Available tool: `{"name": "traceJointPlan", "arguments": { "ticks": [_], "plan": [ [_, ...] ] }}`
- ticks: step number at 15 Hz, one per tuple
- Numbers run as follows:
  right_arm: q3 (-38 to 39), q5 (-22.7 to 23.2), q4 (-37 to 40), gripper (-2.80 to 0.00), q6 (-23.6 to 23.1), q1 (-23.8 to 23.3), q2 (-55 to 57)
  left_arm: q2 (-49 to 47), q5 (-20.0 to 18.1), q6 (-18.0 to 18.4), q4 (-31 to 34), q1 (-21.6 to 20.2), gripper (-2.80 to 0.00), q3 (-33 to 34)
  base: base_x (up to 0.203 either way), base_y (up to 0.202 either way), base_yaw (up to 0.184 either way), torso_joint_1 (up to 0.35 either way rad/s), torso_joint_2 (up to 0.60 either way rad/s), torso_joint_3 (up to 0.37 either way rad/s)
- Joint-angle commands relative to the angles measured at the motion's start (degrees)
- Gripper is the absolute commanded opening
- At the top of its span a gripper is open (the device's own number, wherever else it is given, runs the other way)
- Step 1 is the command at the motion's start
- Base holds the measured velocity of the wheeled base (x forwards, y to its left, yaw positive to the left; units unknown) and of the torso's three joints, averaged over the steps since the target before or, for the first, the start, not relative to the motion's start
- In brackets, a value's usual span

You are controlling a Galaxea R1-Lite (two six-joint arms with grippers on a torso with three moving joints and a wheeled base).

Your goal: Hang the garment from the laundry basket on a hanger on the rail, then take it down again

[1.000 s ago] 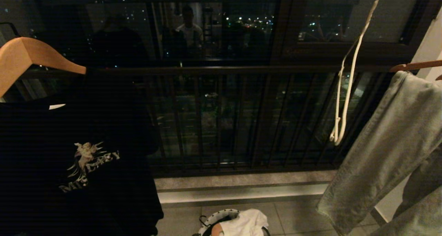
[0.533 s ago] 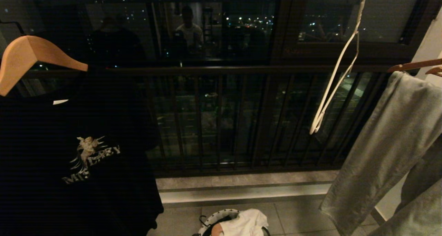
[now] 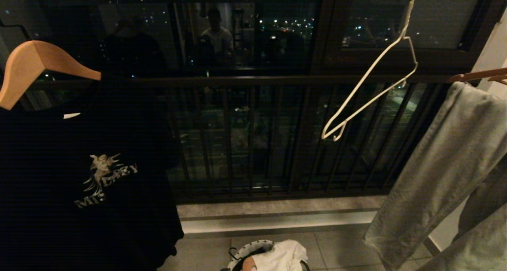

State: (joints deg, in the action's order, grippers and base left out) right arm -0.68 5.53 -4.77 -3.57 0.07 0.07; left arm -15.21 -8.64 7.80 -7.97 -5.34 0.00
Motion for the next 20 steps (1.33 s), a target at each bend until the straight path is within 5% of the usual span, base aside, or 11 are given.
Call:
{"name": "traceJointPlan", "arguments": {
  "ticks": [1, 4, 7, 10, 15, 20],
  "plan": [
    [0.68, -0.08, -0.07, -2.8, -0.12, 0.01, -0.07, -0.11, -0.81, -0.13, 0.8, 0.27, -2.8, -0.12, 0.0, 0.0, 0.0, 0.0, 0.0, 0.0],
    [0.68, -0.16, 0.02, -2.8, -0.03, 0.01, -0.07, 3.93, -1.45, -0.49, 6.3, 5.79, -2.8, -2.32, 0.0, 0.0, 0.0, 0.0, 0.0, 0.0],
    [0.68, -0.47, 0.32, -2.8, 0.58, 0.01, 0.0, 12.34, -0.43, -0.03, 8.89, 5.81, -2.8, -2.6, 0.0, 0.0, 0.0, 0.0, 0.0, 0.0],
    [0.68, -1.13, 1.51, -2.8, 0.94, 0.01, -0.07, 15.26, 7.24, 1.83, 6.78, 5.63, -2.8, -0.31, 0.0, 0.0, 0.0, 0.0, 0.0, 0.0],
    [0.68, -4.27, 3.94, -2.8, -3.35, 0.01, -0.06, 15.21, 7.07, -1.81, 8.7, 5.6, -2.8, 0.0, 0.0, 0.0, 0.0, 0.0, 0.0, 0.0],
    [0.59, -3.86, 5.32, -2.8, 0.02, 0.01, 0.01, 15.21, 7.56, -5.63, 8.67, 5.68, -2.8, 0.04, 0.0, 0.0, 0.0, 0.0, 0.0, 0.0]
  ]
}}
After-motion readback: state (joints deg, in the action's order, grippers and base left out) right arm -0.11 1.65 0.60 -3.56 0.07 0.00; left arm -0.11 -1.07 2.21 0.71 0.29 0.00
